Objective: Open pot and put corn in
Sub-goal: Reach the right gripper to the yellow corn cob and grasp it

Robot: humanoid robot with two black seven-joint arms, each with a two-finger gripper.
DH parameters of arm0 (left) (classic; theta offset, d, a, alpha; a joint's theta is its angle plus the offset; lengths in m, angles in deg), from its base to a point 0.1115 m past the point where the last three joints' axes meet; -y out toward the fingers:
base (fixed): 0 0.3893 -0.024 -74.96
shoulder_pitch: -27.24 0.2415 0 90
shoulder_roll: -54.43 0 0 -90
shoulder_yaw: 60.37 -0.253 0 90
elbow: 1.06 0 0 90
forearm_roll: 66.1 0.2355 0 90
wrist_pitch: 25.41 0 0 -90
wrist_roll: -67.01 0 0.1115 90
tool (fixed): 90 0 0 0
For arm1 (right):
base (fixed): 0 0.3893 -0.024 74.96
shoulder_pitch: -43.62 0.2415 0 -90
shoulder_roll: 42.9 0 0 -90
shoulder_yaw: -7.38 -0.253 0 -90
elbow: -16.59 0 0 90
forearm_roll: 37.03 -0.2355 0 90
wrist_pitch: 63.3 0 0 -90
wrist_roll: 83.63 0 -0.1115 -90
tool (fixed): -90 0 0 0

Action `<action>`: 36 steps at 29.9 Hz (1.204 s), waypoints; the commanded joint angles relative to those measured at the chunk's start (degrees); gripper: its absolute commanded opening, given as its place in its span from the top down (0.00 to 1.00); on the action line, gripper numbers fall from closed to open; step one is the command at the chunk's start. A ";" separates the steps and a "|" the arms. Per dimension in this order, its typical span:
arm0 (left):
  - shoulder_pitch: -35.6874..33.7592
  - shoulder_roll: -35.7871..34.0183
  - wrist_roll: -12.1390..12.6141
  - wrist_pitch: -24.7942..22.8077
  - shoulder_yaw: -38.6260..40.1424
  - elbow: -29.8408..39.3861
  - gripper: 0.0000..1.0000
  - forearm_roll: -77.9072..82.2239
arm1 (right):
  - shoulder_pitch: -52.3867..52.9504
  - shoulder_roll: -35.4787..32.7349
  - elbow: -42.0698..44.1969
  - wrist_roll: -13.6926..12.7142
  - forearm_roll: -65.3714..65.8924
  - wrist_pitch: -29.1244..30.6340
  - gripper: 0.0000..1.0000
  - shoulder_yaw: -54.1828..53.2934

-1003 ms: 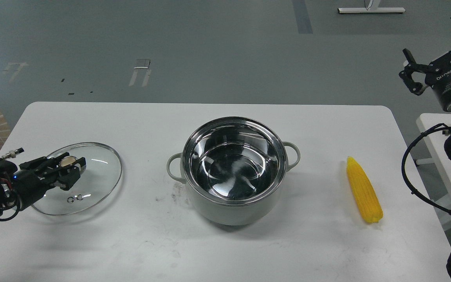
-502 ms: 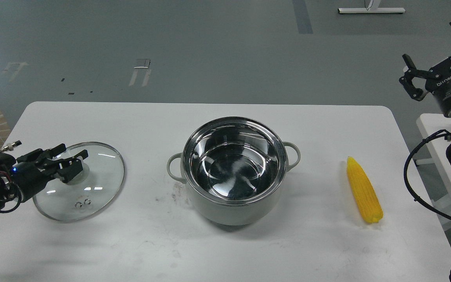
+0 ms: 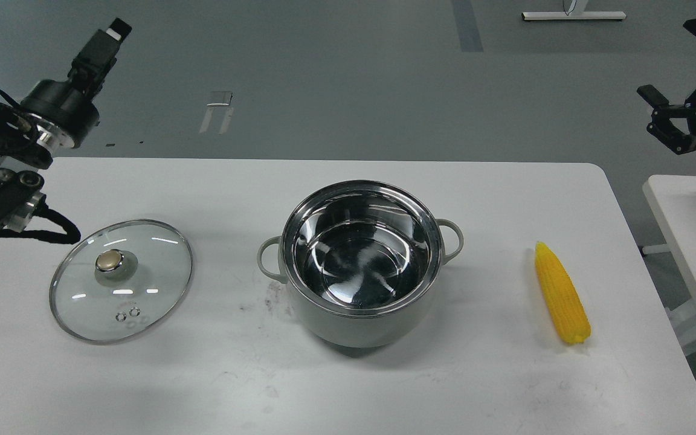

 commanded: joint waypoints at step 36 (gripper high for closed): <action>-0.40 12.10 5.22 -31.87 21.09 -4.92 0.02 -34.65 | -12.62 -2.18 -12.41 -0.26 61.42 0.00 0.29 27.79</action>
